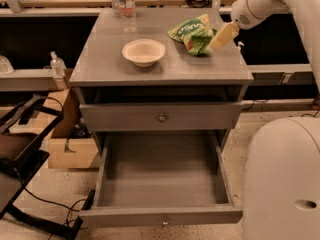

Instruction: Place green rice chip bag into middle drawer

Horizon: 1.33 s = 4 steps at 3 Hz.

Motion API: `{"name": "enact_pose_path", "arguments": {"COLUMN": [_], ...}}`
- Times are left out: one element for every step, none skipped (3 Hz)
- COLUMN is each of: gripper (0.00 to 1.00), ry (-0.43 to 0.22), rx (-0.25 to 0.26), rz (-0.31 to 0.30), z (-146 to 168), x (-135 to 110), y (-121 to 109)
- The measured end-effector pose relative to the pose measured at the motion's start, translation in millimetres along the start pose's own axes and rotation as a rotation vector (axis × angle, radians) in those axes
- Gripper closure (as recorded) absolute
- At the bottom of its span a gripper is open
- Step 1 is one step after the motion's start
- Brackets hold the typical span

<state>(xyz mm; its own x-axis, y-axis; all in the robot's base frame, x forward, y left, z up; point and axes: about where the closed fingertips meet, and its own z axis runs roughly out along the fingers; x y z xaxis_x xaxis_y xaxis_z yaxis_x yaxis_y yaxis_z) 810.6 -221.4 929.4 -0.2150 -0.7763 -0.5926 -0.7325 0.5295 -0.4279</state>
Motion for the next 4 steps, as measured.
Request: {"name": "enact_pose_path", "arguments": {"gripper": [0.0,0.0,0.0,0.14], "ry": [-0.071,-0.085,0.013,0.106], "rx": [-0.023,-0.042,-0.017,0.02], "rz": [0.05,0.102,0.085,0.071], "z": [38.4,96.5,131.0,152.2], "x": [-15.9,-29.7,-32.1,-30.0], "y": [4.6,12.2,15.3,15.4]}}
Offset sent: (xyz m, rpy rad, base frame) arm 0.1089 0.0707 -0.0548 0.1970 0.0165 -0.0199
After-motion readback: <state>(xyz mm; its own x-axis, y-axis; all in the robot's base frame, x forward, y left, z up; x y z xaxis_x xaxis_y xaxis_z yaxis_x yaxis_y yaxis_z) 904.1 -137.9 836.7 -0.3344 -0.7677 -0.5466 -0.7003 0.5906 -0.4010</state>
